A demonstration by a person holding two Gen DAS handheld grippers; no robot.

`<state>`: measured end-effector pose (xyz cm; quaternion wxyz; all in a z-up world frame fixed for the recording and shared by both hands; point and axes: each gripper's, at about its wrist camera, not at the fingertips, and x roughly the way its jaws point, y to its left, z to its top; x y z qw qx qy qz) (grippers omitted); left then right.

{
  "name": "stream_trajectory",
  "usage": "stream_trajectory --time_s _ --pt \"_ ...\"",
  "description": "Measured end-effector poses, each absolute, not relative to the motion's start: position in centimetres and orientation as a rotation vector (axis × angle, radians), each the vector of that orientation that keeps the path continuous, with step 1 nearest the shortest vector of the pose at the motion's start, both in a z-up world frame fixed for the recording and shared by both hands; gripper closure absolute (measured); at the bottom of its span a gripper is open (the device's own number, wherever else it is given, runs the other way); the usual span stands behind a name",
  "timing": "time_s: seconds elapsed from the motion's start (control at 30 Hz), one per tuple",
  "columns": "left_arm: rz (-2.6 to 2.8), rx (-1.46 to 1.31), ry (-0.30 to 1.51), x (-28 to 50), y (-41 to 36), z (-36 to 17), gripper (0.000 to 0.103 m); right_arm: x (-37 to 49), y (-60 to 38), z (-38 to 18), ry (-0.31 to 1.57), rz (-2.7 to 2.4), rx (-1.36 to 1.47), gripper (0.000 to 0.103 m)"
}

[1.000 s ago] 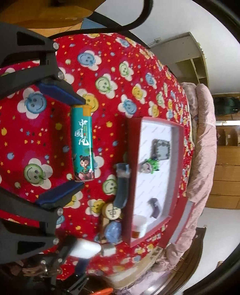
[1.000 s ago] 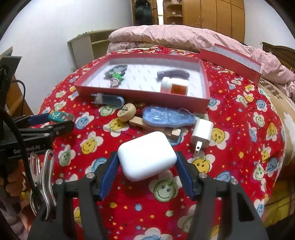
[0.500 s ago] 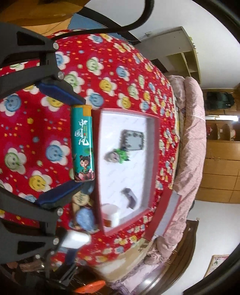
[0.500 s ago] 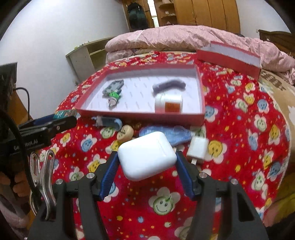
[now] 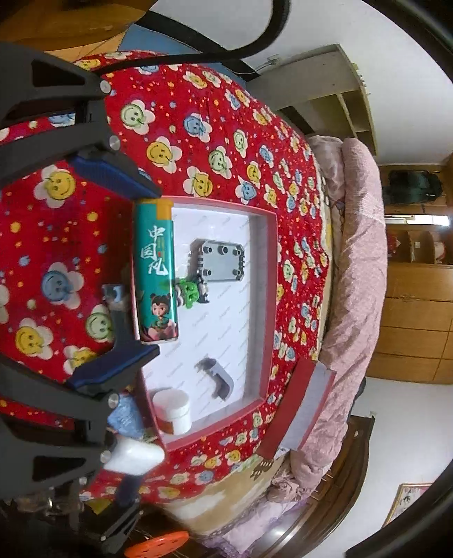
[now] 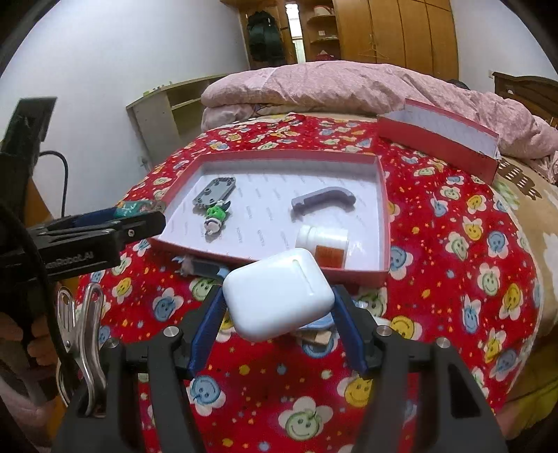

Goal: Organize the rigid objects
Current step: 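Carry the lighter and earbud case over the red box and lower them inside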

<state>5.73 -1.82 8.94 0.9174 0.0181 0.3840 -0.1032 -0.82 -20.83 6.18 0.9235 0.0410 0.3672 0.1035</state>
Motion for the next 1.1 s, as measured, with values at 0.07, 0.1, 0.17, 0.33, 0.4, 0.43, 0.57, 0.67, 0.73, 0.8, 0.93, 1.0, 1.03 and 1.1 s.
stream_trajectory --time_s 0.07,0.1,0.17,0.33,0.4,0.43,0.57,0.67,0.73,0.8,0.93,1.0,1.03,1.1 --pt "-0.195 0.045 0.786 6.5 -1.7 8.5 0.019 -0.1 -21.1 6.3 0.761 0.207 0.095 0.040" --pt "-0.183 0.052 0.780 6.7 -1.6 8.3 0.019 0.3 -21.2 6.3 0.767 0.202 0.104 0.040" --pt "-0.179 0.062 0.787 7.1 -1.7 7.8 0.019 1.0 -21.7 6.3 0.777 0.188 0.124 0.040" --pt "-0.188 0.072 0.802 8.4 -2.1 6.9 0.019 3.5 -22.4 6.9 0.786 0.164 0.171 0.040" --pt "-0.193 0.084 0.810 9.0 -2.4 6.5 0.019 4.5 -22.3 7.1 0.791 0.157 0.168 0.040" --pt "-0.194 0.086 0.811 9.2 -2.5 6.3 0.019 5.2 -22.2 7.1 0.799 0.154 0.164 0.040" --pt "-0.178 0.099 0.806 10.2 -3.1 5.2 0.019 7.0 -22.0 7.1 0.812 0.137 0.149 0.040" --pt "-0.189 0.097 0.825 10.8 -3.5 4.3 0.019 8.3 -21.9 7.1 0.816 0.126 0.136 0.040" --pt "-0.187 0.107 0.825 11.0 -3.7 4.0 0.019 8.8 -21.8 6.8 0.821 0.128 0.124 0.040" --pt "-0.186 0.112 0.824 11.1 -3.8 3.7 0.019 9.4 -21.5 6.5 0.824 0.127 0.110 0.040" --pt "-0.185 0.124 0.812 11.2 -4.0 3.5 0.019 10.1 -21.2 5.3 0.846 0.129 0.109 0.040" --pt "-0.189 0.124 0.811 11.2 -4.1 3.5 0.019 10.4 -21.2 4.8 0.856 0.125 0.110 0.040" --pt "-0.193 0.124 0.811 11.3 -4.1 3.4 0.019 10.6 -21.1 4.5 0.858 0.122 0.107 0.040" --pt "-0.211 0.115 0.826 11.3 -4.2 3.1 0.019 10.8 -21.1 4.1 0.869 0.120 0.109 0.040"
